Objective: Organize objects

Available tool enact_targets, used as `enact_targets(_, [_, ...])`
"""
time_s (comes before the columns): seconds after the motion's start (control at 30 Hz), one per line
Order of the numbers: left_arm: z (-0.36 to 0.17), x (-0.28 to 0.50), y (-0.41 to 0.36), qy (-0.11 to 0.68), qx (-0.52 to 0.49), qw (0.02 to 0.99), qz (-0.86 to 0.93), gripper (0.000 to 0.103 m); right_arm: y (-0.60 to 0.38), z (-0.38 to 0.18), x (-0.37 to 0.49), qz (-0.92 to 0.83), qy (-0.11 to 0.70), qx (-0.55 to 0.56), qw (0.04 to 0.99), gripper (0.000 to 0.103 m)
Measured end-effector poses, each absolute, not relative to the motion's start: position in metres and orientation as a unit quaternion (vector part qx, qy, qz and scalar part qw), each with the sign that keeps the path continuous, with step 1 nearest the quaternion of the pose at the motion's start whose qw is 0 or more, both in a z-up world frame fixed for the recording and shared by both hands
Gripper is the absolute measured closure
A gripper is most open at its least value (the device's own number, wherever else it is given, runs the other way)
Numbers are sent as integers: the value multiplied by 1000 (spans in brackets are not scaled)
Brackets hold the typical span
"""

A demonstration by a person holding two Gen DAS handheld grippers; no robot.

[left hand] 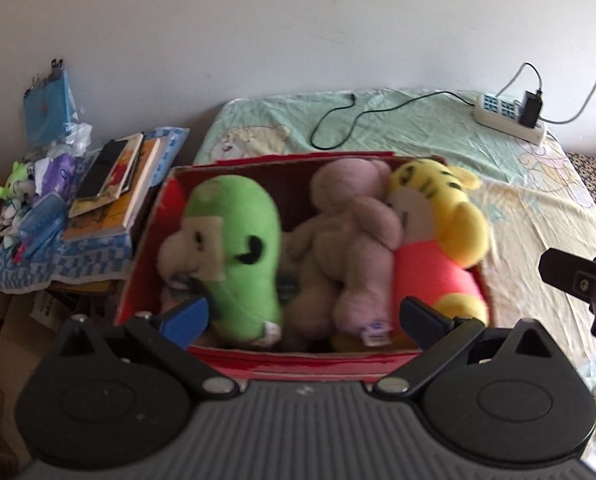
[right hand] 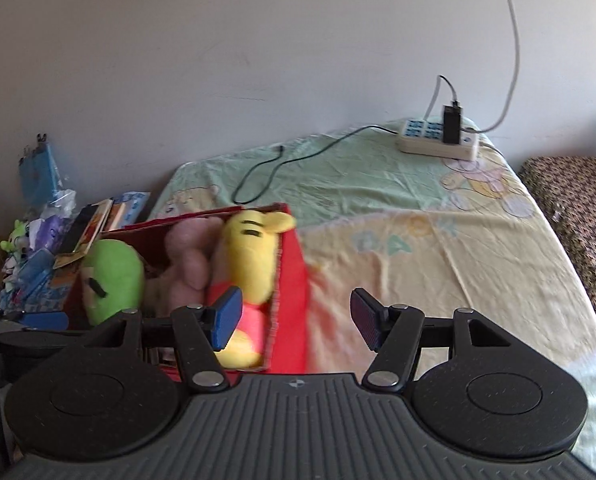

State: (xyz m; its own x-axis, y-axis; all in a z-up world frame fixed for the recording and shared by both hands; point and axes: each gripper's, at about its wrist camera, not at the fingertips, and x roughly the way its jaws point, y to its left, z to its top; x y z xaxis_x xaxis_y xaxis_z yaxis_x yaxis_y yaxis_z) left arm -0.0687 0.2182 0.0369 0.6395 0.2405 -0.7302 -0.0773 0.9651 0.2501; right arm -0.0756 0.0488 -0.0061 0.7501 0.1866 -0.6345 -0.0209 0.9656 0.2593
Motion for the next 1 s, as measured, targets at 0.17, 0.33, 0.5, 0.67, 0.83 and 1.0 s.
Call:
enact_targets(0.17, [50,-68,249,398,106,906,99,2,79,-1,-66,65,347,107,930,39])
enact_targets(0.33, [58,-68,273,391,106,908,101,2,105,1,-62,62,342,95,933,31])
enact_targets(0.5, [59,-73,289,392,103,909,100,2,124,5,-60,60,338,88,935,31])
enact_targets(0.67, [60,-75,302,396,90,910,87,2,135,8,-61,47,338,84,936,31])
enact_targets(0.83, [57,-78,304,412,78,906,62,2,136,3,-66,26,354,88,931,31])
enact_targets(1.0, [52,-82,298,421,88,901,54,2,135,-1,-69,15,368,88,926,30])
